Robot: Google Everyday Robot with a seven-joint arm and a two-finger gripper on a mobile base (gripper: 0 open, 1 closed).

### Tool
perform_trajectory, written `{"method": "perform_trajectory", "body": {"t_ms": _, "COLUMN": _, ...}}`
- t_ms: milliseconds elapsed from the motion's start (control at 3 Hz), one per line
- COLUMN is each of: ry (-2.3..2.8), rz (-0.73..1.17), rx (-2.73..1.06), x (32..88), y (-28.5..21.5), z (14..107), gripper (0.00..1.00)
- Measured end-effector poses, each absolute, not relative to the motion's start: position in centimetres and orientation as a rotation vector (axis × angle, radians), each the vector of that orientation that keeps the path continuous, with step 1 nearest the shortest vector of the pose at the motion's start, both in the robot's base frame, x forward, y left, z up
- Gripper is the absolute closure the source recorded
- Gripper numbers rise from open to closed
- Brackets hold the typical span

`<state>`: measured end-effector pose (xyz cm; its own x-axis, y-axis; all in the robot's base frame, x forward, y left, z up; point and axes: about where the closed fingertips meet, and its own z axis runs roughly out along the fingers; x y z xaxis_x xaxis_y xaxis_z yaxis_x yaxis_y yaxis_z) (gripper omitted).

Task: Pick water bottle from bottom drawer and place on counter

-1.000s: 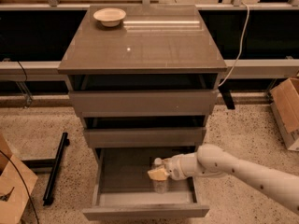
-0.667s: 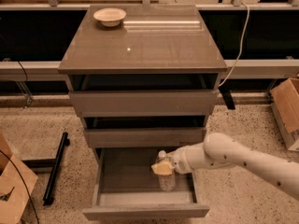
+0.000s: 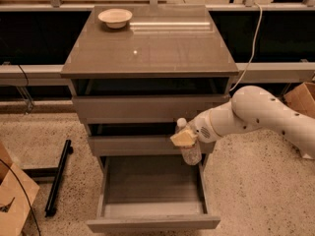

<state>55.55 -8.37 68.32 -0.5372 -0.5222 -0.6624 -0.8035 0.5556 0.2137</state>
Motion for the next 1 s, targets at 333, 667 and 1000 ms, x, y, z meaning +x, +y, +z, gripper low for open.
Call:
{"method": "perform_trajectory", "body": {"t_ms": 333, "ry": 2.24, "rz": 0.723, "rx": -1.076, "x": 55.3, "y": -8.1, "z": 67.9, "gripper": 1.0}}
{"method": "perform_trajectory", "body": {"t_ms": 667, "ry": 2.202, "rz": 0.764, "rx": -1.126, "x": 55.5, "y": -8.5, "z": 70.0, "gripper": 1.0}}
{"method": "perform_trajectory", "body": {"t_ms": 1000, "ry": 2.114, "rz": 0.829, "rx": -1.163, "x": 56.2, "y": -9.3, "z": 74.4, "gripper": 1.0}}
